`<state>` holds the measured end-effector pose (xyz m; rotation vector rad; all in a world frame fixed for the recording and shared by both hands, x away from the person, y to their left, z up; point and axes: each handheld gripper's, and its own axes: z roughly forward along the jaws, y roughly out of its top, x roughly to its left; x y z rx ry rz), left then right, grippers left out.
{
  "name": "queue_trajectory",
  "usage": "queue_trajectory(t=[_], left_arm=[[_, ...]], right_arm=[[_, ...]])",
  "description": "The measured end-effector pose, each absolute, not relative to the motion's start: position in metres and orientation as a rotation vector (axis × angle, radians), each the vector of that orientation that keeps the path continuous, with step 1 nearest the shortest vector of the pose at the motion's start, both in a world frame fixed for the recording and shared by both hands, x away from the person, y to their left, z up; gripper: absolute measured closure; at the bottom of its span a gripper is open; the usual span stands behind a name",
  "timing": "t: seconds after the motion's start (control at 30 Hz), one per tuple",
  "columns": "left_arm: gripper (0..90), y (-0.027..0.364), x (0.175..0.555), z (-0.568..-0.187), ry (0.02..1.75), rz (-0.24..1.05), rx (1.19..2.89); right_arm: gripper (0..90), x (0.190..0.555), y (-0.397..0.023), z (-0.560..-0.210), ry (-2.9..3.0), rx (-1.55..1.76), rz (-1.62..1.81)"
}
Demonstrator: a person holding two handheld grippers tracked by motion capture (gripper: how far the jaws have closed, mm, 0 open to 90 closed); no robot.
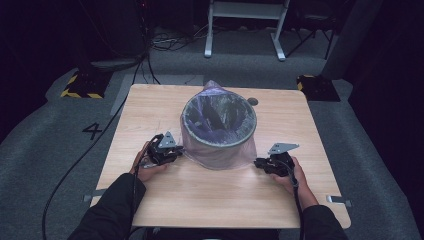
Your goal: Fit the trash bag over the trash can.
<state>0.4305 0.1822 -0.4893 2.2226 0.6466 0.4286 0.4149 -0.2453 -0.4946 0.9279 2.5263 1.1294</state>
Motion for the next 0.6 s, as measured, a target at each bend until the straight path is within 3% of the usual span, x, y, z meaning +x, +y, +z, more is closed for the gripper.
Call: queue_trajectory(t=[0.1, 0.2, 0.23, 0.43, 0.6], left_arm=[[47.6, 0.186, 0.427, -0.486, 0.690, 0.437, 2.189], [20.3, 0.193, 0.423, -0.480, 0.722, 0.359, 2.129], [16.0, 0.195, 0.420, -0.477, 0.736, 0.356, 2.107], [15.4, 0.205, 0.398, -0.459, 0.698, 0.402, 2.026], [15.3, 0.208, 0.382, -0.456, 0.687, 0.451, 2.059]], right_arm=[[71.3, 0.412, -0.250, -0.491, 2.512, 0.917, 1.164], [64.0, 0.410, -0.255, -0.488, 2.496, 0.921, 1.184], [63.1, 0.409, -0.257, -0.487, 2.493, 0.920, 1.203], [43.3, 0.403, -0.263, -0.477, 2.461, 0.907, 1.255], [29.4, 0.398, -0.267, -0.466, 2.399, 0.906, 1.270]])
